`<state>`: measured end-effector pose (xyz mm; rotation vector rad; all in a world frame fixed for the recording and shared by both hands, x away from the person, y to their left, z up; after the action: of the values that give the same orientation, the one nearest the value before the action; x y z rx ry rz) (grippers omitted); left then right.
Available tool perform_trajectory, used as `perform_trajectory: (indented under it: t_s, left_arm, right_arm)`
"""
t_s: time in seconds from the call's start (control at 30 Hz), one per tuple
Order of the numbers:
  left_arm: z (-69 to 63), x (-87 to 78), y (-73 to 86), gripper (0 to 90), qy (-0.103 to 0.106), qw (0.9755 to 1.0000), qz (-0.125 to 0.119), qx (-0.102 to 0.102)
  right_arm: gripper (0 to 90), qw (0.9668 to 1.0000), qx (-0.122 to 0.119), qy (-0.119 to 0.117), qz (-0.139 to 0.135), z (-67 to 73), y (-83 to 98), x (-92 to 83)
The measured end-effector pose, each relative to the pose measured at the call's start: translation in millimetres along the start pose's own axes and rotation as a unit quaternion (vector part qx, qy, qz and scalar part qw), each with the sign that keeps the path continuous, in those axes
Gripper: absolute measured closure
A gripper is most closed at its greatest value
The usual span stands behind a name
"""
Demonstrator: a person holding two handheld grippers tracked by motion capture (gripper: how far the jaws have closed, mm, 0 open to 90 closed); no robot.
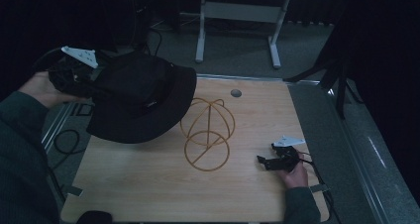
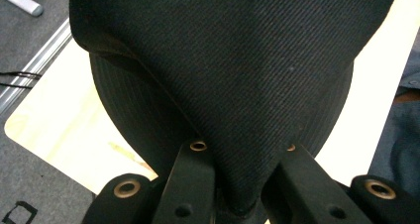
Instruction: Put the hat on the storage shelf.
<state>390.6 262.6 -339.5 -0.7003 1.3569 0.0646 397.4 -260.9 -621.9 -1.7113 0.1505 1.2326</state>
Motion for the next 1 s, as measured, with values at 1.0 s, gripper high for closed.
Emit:
perform_trajectory:
  t_s: [1.0]
  left_arm:
    - [-14.1, -11.8, -20.6, 86.8, 0.019, 0.9991, -0.010, 0.037]
  right_arm:
    - [15.0, 1.0000, 0.000, 0.000, 0.000, -0.1, 0.0, 0.0]
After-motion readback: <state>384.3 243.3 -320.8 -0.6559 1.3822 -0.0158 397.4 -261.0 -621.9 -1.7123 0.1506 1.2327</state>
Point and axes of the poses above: each handheld gripper's, and its own axes: x roughly forward along the jaws, y roughly out of its underside, z roughly to its left, the point moved 8 cm from there along x, roughly forward along the jaws, and after that the axes turned 8 degrees about z, right-handed, at the moved point
